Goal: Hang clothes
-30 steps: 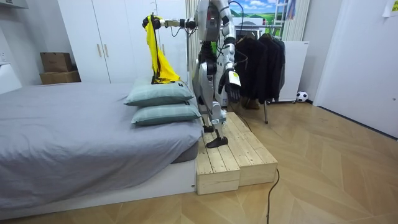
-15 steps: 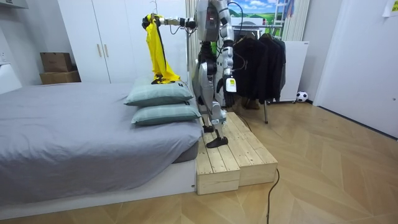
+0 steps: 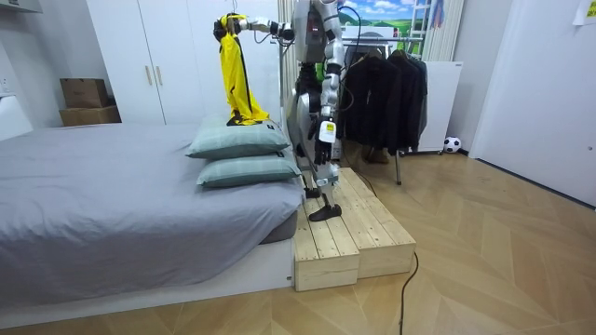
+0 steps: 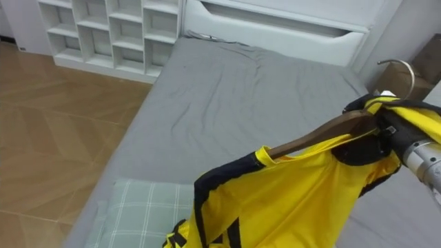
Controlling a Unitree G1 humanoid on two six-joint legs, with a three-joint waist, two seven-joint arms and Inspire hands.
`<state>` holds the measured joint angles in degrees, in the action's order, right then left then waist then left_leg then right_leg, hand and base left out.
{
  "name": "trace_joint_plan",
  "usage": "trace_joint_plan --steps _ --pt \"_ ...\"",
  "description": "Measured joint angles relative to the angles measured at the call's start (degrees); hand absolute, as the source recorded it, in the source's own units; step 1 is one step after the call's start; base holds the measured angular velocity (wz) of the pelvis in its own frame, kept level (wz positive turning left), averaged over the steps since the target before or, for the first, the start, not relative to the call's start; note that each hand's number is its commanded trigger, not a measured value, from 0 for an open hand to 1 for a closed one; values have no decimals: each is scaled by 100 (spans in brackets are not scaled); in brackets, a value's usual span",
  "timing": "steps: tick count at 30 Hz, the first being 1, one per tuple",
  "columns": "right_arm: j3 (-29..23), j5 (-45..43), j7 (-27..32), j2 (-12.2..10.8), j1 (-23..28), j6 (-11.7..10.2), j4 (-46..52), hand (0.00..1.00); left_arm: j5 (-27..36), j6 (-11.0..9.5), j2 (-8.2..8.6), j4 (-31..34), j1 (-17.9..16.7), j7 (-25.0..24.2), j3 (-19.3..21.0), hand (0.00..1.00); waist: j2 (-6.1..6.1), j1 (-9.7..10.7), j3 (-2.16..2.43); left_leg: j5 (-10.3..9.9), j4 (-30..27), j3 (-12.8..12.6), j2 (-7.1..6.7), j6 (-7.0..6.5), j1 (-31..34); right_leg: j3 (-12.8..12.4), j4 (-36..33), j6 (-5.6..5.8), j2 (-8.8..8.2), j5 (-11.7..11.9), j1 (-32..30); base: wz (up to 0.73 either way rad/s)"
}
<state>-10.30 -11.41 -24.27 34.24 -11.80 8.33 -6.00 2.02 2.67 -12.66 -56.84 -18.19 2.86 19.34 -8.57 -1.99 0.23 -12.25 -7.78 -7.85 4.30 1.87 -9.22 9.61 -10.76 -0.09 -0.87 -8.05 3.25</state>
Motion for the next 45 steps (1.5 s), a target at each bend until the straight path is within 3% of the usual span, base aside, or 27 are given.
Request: trace_joint_plan --steps 7,14,28,38,45 --pt "0 -108 -196 0 0 181 62 100 19 117 -1 -4 -11 -64 -24 0 14 -26 -12 0 -4 -2 0 0 0 -5 -11 -1 4 1 -8 0" --pt "1 -211 -340 0 1 191 62 100 14 121 9 -5 -2 -66 -167 0 5 -42 -11 0 -3 -8 1 0 -8 -15 -16 -4 6 2 -6 0" --pt "30 -258 -344 -43 1 190 42 100 -1 114 -18 142 90 -57 -511 0 65 2 -84 0 -1 -85 3 0 -33 -99 -17 -6 14 5 -33 -2" --pt "30 -231 -344 -51 8 189 -15 100 -48 109 -28 170 144 -86 -499 0 75 -6 -78 -1 0 -145 0 0 -37 -158 3 -5 20 5 -41 -3" --pt "27 -276 -342 -71 122 190 -39 100 -50 129 -26 165 167 -87 -490 0 133 -5 -46 -1 -6 -249 7 0 -9 -197 -19 -12 20 28 -131 -6"
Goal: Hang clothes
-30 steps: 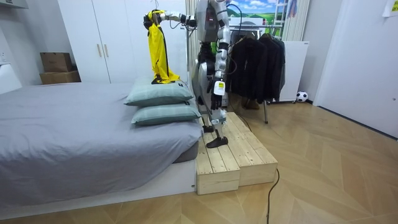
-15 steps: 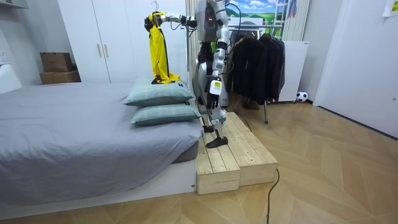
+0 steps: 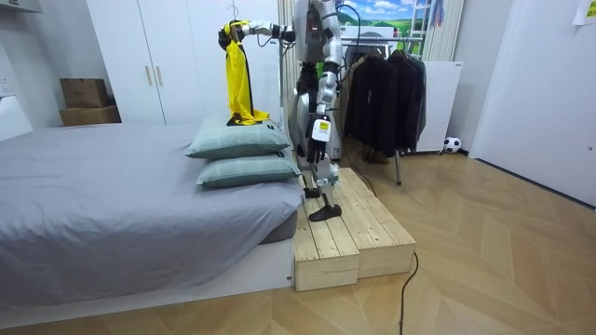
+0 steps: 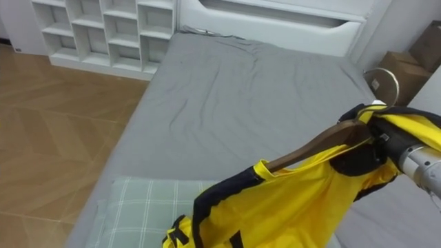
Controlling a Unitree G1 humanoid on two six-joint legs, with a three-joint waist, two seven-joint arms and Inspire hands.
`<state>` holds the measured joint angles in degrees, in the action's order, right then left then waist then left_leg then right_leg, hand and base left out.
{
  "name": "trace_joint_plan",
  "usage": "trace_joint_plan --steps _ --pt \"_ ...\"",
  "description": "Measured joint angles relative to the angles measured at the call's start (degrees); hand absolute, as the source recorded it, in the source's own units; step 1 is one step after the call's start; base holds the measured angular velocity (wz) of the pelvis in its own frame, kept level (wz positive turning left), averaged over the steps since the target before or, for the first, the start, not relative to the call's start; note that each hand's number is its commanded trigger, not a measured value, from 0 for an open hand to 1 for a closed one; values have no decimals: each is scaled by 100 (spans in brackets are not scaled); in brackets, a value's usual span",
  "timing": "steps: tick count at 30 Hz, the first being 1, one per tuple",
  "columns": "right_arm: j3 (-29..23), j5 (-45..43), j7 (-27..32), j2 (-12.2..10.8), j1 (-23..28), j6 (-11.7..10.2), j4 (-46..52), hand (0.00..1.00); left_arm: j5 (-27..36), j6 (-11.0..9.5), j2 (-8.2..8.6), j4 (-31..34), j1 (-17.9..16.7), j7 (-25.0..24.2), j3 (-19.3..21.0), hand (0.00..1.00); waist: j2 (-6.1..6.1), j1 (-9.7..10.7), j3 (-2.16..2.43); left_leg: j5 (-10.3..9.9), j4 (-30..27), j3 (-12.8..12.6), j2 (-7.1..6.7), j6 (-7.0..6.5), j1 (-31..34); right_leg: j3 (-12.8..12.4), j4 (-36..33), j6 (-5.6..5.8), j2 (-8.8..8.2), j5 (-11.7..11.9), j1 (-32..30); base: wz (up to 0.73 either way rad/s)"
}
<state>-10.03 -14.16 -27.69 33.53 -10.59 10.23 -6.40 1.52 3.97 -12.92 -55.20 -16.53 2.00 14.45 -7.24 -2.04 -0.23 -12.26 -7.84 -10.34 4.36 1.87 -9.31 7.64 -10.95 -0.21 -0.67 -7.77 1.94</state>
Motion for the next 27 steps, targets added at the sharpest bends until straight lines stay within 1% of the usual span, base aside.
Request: trace_joint_plan --steps 5,7,8,11,13,14,15,16,17,18,19,20,21,22,23,24,25,26,27 --pt "0 -111 25 -18 218 9 -9 100 1 71 -3 -8 74 -48 -22 0 17 15 -1 0 0 -59 7 0 -19 -4 3 1 -1 40 -1 -3" --pt "1 -155 34 -116 272 35 -11 100 -30 89 -21 -28 70 -106 -126 0 39 8 -16 0 0 -135 13 0 -42 -60 7 3 9 67 -7 -13" --pt "1 -158 39 -143 291 35 -18 100 -94 89 -25 -54 83 -132 -125 0 44 8 -15 0 0 -156 16 0 -43 -84 13 1 15 80 -13 -20" --pt "9 -202 38 -262 345 44 -121 100 -228 105 -60 -141 155 -149 -129 0 36 5 -11 -3 2 -323 33 -5 -27 -243 1 -9 58 159 -123 -31" --pt "46 -350 41 -438 329 69 -174 100 -352 125 -92 -220 174 -139 -134 0 0 -28 -14 -6 2 -617 33 -8 -28 -488 -165 -21 104 189 -371 -61" --pt "62 -379 41 -477 327 69 -182 100 -357 126 -98 -221 181 -137 -135 0 -10 -35 -17 -6 2 -722 32 -9 -28 -572 -211 -24 121 197 -439 -82" --pt "79 -421 42 -553 326 69 -188 100 -405 128 -99 -247 219 -138 -131 0 -11 -112 -18 -24 2 -994 54 -23 -25 -613 -254 -48 162 279 -587 -122" --pt "139 -437 42 -582 317 72 -189 100 -448 128 -102 -339 311 -144 -119 0 9 -274 -29 -67 -30 -1370 104 -15 -23 -364 -234 -140 199 448 -726 -139" --pt "179 -433 38 -592 310 73 -189 100 -450 130 -103 -395 355 -142 -113 0 16 -330 -34 -108 -63 -1551 132 -15 -16 -95 -151 -226 179 544 -771 -161" --pt "217 -434 25 -635 300 75 -185 100 -446 151 -99 -468 417 -141 -121 0 39 -431 -41 -167 -76 -1949 229 -13 -2 456 -1 -369 176 720 -775 -147" --pt "246 -439 5 -656 301 128 -207 100 -448 199 -101 -480 467 -150 -156 0 119 -527 -90 -254 -119 -2521 346 18 -64 1160 -102 -384 84 669 -812 -126" --pt "262 -438 -1 -656 318 191 -226 100 -449 215 -108 -504 493 -150 -196 0 133 -500 -101 -264 -164 -2806 387 39 -112 1469 -321 -318 -45 498 -824 -86" --pt "260 -445 -12 -650 336 364 -239 100 -477 251 -115 -498 541 -168 -350 0 161 -509 -93 -305 -184 -3291 402 111 -248 1879 -914 -252 -393 107 -843 -86" --pt "286 -442 -12 -649 314 473 -248 100 -582 307 -117 -473 569 -221 -453 0 178 -605 -56 -348 -248 -3761 401 184 -366 2110 -1363 -179 -731 -146 -871 -101" --pt "342 -438 -7 -649 274 488 -261 100 -615 340 -125 -460 569 -255 -492 0 174 -636 -36 -373 -319 -4012 415 234 -431 2200 -1476 -145 -878 -237 -875 -133" --pt "533 -389 9 -650 137 488 -307 100 -617 434 -138 -443 578 -291 -515 0 138 -708 -20 -426 -584 -4350 456 341 -571 2309 -1462 -186 -981 -324 -912 -144" --pt "733 -363 9 -654 49 491 -323 100 -617 530 -121 -458 585 -303 -499 0 200 -788 -28 -441 -786 -4501 556 365 -648 2369 -1421 -293 -874 -271 -919 -145" --pt "826 -362 1 -654 32 492 -292 100 -618 567 -112 -478 579 -314 -466 0 247 -820 -15 -436 -853 -4488 603 368 -665 2466 -1345 -360 -801 -235 -911 -147" --pt "1001 -361 -31 -658 -81 488 -250 100 -619 640 -106 -600 577 -348 -420 0 320 -822 -19 -436 -964 -4447 671 372 -687 2564 -1181 -486 -679 -172 -840 -109"
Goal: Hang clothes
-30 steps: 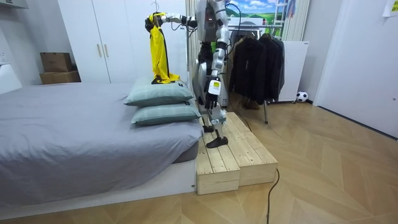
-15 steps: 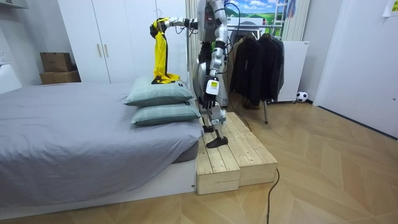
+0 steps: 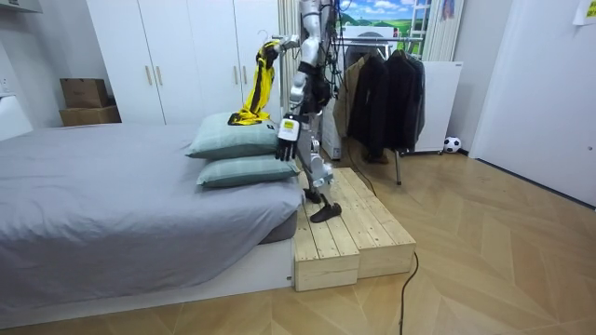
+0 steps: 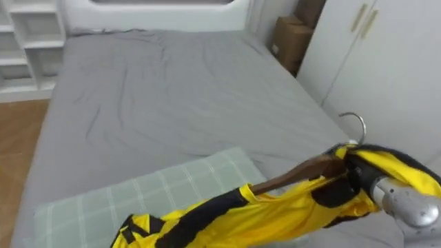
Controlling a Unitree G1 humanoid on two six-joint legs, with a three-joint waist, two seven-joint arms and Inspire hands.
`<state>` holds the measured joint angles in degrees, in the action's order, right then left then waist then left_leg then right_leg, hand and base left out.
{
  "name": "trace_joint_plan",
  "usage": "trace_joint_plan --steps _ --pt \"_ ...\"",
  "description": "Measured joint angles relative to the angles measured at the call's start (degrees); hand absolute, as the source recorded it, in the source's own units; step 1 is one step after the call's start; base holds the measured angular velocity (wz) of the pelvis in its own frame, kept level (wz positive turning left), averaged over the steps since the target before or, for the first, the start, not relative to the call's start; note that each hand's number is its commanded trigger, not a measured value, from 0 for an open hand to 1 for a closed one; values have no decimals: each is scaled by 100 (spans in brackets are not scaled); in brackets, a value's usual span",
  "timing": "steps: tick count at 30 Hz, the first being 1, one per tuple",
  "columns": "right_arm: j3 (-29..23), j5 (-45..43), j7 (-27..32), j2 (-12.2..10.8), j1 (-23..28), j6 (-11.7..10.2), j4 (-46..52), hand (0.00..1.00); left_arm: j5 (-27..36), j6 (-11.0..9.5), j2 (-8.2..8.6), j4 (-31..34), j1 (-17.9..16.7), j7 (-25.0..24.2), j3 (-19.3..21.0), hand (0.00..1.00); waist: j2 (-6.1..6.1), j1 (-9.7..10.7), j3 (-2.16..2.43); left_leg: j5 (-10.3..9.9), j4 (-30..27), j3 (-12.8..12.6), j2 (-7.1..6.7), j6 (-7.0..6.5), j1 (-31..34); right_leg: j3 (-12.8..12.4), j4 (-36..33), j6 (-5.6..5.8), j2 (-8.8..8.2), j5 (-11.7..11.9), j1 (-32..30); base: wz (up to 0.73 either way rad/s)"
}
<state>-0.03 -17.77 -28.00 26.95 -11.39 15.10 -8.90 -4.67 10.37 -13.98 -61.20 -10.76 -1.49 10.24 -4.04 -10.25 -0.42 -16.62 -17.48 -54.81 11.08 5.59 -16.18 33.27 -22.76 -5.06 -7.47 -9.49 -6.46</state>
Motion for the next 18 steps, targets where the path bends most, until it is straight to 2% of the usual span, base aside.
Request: trace_joint_plan --steps 1,3,4,5,6,7,8,9,10,11,12,13,14,15,16,17,18 --pt "123 3 -38 -12 -115 1 -11 100 0 99 -25 -163 55 -27 18 0 27 114 -41 -1 -296 5 124 0 87 -105 122 -37 95 46 47 -86" --pt "145 12 -72 -12 -235 0 -118 100 7 202 -35 -330 107 -32 -42 0 5 265 -58 -7 -871 98 331 -24 251 -312 110 -40 114 59 20 -43" --pt "121 11 -53 -8 -278 -1 -138 100 9 275 -37 -331 103 -33 -100 0 29 361 -51 -6 -917 291 340 -36 278 -360 74 -55 145 31 -64 -40" --pt "121 9 -45 -22 -289 -2 -137 100 13 313 -65 -329 111 -34 -113 0 21 400 -52 -14 -959 353 341 -26 264 -338 47 -57 163 5 -117 -39" --pt "132 0 -55 -88 -294 -3 -135 100 1 404 -154 -306 139 -41 -163 0 -68 418 -54 -10 -1157 308 372 -23 325 -264 -79 -106 179 -60 -250 -54" --pt "189 -4 -99 -113 -321 -3 -125 100 -1 547 -203 -303 155 -43 -208 0 -115 352 -45 -2 -1616 305 509 -24 405 -75 -143 -196 172 -131 -276 -72" --pt "199 -4 -118 -120 -336 -4 -91 100 -1 619 -199 -311 154 -42 -210 0 -99 317 -47 29 -1896 354 607 -31 463 -62 -165 -227 189 -178 -273 -96" --pt "213 -10 -126 -141 -341 -8 -1 100 -2 760 -193 -330 153 -40 -210 0 -67 297 -64 202 -2459 552 792 -153 609 -206 -198 -277 254 -220 -279 -100" --pt "278 -19 -127 -148 -341 -7 34 100 -1 878 -199 -357 141 -36 -208 0 -84 291 -55 515 -2832 825 817 -364 750 -491 -182 -299 275 -229 -276 -97" --pt "307 -34 -126 -150 -346 -7 38 100 -1 930 -200 -358 131 -36 -210 0 -93 287 -50 675 -2919 953 787 -428 789 -687 -168 -301 291 -225 -257 -89" --pt "351 -32 -123 -159 -358 -2 38 100 -3 972 -200 -409 130 -36 -241 0 -93 289 -46 811 -2909 1298 624 -476 889 -961 -96 -329 341 -191 -243 -87" --pt "353 -32 -119 -190 -363 6 38 100 -12 987 -202 -456 129 -34 -268 0 -90 245 -45 612 -2745 1830 353 -504 997 -1165 -76 -386 372 -155 -299 -85" --pt "359 -58 -119 -220 -362 14 39 100 -19 1003 -200 -472 126 -24 -296 0 -92 223 -45 448 -2661 2068 206 -486 1053 -1270 -62 -399 401 -148 -336 -88" --pt "364 -83 -111 -298 -364 52 28 100 -97 1026 -184 -472 117 -6 -457 0 -86 167 -46 182 -2417 2644 -96 -460 1204 -1500 26 -391 485 -145 -392 -80" --pt "383 -81 -102 -391 -364 62 -5 100 -213 1065 -174 -470 115 15 -582 0 -113 137 -46 3 -2049 3222 -413 -483 1359 -1959 114 -442 643 -54 -461 -67" --pt "396 -81 -104 -412 -357 66 -25 100 -257 1065 -154 -458 116 19 -636 0 -113 150 -47 -62 -1811 3508 -595 -506 1418 -2201 165 -452 732 -13 -475 -35" --pt "407 -100 -101 -443 -320 76 -54 100 -329 1066 -118 -421 119 16 -783 0 -118 163 -45 -101 -1238 4031 -924 -556 1491 -2824 334 -383 938 157 -468 -37"
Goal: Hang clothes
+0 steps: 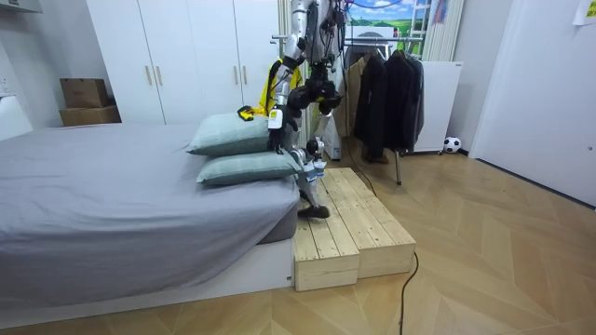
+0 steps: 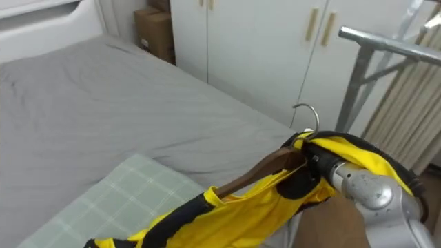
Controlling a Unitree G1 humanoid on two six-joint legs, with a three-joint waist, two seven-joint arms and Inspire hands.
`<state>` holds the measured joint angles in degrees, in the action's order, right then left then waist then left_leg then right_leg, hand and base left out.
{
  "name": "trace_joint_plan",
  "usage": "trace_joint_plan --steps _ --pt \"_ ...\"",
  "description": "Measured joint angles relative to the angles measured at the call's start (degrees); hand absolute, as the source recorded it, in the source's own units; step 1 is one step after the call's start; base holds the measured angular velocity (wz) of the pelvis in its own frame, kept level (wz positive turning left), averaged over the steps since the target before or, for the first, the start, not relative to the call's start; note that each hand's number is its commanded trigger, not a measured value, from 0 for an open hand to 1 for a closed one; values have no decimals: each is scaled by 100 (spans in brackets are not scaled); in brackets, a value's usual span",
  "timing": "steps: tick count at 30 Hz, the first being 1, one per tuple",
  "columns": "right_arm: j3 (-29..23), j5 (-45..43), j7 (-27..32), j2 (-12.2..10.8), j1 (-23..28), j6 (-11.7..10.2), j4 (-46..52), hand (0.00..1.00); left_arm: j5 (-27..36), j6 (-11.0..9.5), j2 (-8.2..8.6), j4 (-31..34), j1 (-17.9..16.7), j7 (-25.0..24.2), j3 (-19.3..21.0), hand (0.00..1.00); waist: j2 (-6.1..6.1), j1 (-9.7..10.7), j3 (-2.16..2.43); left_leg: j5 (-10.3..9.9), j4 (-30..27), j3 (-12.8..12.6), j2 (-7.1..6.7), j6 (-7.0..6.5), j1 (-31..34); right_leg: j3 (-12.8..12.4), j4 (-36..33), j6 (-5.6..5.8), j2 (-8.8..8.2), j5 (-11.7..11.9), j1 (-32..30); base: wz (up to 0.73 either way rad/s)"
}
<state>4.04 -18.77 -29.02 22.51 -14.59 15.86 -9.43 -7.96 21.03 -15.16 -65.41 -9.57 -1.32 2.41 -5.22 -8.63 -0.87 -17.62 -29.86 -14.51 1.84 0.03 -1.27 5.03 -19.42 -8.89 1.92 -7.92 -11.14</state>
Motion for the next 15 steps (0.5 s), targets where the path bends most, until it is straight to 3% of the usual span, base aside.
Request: trace_joint_plan --steps 1,2,3,4,5,6,7,8,9,10,12,13,15 --pt "38 -92 23 -35 50 -11 -130 100 -128 4 57 27 1 -16 -202 0 -19 -234 49 28 811 282 -324 -206 11 -1081 513 466 386 398 82 -59" --pt "43 -145 50 -43 81 -16 -217 100 -153 4 125 38 1 -27 -340 0 188 -443 173 120 1213 383 -303 -327 83 -1516 765 719 609 525 171 -112" --pt "50 -287 174 171 -25 -97 -224 100 -304 4 306 57 194 -112 -492 0 483 -737 83 300 1402 565 -186 -98 223 -493 -607 683 269 -193 -267 -79" --pt "122 -411 330 293 -70 -216 -198 100 -548 23 331 161 201 -239 -450 0 297 -715 31 291 1133 584 -351 210 406 -373 -1850 967 -689 -1066 -771 -62" --pt "155 -442 413 248 -128 -278 -211 100 -729 22 324 243 178 -261 -331 0 243 -721 12 91 1035 513 -409 119 405 -712 -2091 686 -505 -1354 -951 -47" --pt "309 -599 431 20 -100 -209 -217 100 -851 86 389 243 108 -264 -90 0 257 -712 18 174 1024 318 -306 267 334 -999 -2087 595 -212 -1265 -964 -85" --pt "447 -667 327 -53 -85 -188 -148 100 -844 134 416 219 56 -280 46 0 287 -657 25 198 1111 369 -283 232 286 -1126 -1831 522 -43 -1084 -850 -123" --pt "630 -710 68 -162 -50 -145 196 100 -846 178 400 60 16 -302 348 0 296 -318 31 214 1318 683 -283 188 267 -1413 -1133 467 291 -681 -583 -107" --pt "637 -704 -118 -164 0 -135 606 100 -863 194 350 -76 31 -310 599 0 234 58 16 254 1592 864 -375 126 316 -1621 -475 387 432 -268 -328 -99" --pt "515 -761 -135 -82 132 -137 967 100 -923 247 349 -117 23 -334 855 0 176 270 -4 340 1686 870 -367 9 378 -1723 30 311 490 104 -66 -70" --pt "142 -818 -110 -5 254 -147 1101 100 -900 357 372 -118 -8 -364 983 0 169 468 0 476 1718 931 -265 -50 442 -1952 346 271 650 327 196 -79" --pt "-70 -871 -28 4 276 -141 1100 100 -834 400 367 -119 -25 -382 983 0 190 532 5 691 1675 990 -236 -47 499 -2143 393 292 775 346 239 -85" --pt "-143 -969 100 -2 284 -144 1147 100 -635 478 353 -125 -73 -383 959 0 164 615 11 706 1627 682 -124 -132 436 -2235 385 337 824 369 179 -76"
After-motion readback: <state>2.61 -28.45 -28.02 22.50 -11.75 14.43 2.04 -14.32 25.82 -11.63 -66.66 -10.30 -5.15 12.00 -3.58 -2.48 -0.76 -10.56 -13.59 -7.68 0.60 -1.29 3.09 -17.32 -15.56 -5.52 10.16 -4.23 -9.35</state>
